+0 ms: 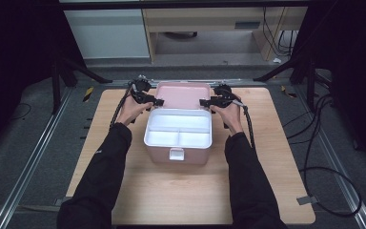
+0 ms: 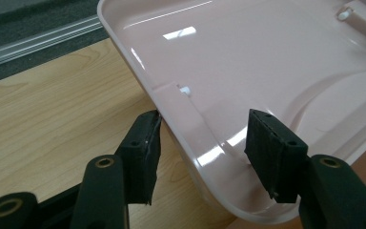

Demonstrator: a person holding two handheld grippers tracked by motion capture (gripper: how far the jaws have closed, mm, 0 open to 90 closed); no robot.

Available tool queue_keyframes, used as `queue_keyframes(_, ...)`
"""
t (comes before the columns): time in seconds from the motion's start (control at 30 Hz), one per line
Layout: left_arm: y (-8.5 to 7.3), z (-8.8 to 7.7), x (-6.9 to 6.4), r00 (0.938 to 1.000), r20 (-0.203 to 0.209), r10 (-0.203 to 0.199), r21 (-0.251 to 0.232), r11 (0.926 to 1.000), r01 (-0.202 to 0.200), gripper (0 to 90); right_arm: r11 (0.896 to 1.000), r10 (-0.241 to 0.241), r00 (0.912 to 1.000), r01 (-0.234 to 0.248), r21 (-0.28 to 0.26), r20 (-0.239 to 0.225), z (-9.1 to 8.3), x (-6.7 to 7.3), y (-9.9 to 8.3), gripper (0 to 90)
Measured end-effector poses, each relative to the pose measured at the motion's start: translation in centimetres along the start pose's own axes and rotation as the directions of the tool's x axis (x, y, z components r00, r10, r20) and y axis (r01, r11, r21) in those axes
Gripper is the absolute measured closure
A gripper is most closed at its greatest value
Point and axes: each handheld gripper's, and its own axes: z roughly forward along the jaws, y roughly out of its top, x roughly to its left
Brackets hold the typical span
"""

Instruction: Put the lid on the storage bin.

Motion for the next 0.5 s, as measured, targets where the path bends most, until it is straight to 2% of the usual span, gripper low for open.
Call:
queue_keyframes(0.17, 0.2, -0.9, 0.0, 1.0, 0.008, -0.003, -0.017, 0.9999, 0.003, 48.2, 1.0, -0.005, 1.0, 0.005, -0.021, -0.007, -0.6, 0.1, 0.4, 44.3)
queue_keyframes(0.33, 0.5, -2.3, -0.2, 1.0, -0.004, 0.006, -0.055, 0.9984, -0.007, 48.9, 0.997, -0.071, 0.9972, 0.071, -0.021, 0.025, -1.5, 1.2, 1.8, 43.8)
queue_keyframes(0.47, 0.7, -3.4, -0.5, 0.9998, -0.006, 0.02, -0.066, 0.9976, -0.02, 49.7, 0.996, -0.065, 0.9978, 0.066, -0.058, 0.014, -2.2, 1.5, 2.2, 44.8)
queue_keyframes(0.5, 0.7, -3.7, -0.7, 0.9992, -0.015, 0.036, -0.065, 0.9972, -0.037, 49.6, 0.996, -0.069, 0.9976, 0.069, -0.062, 0.014, -2.3, 1.6, 2.2, 44.8)
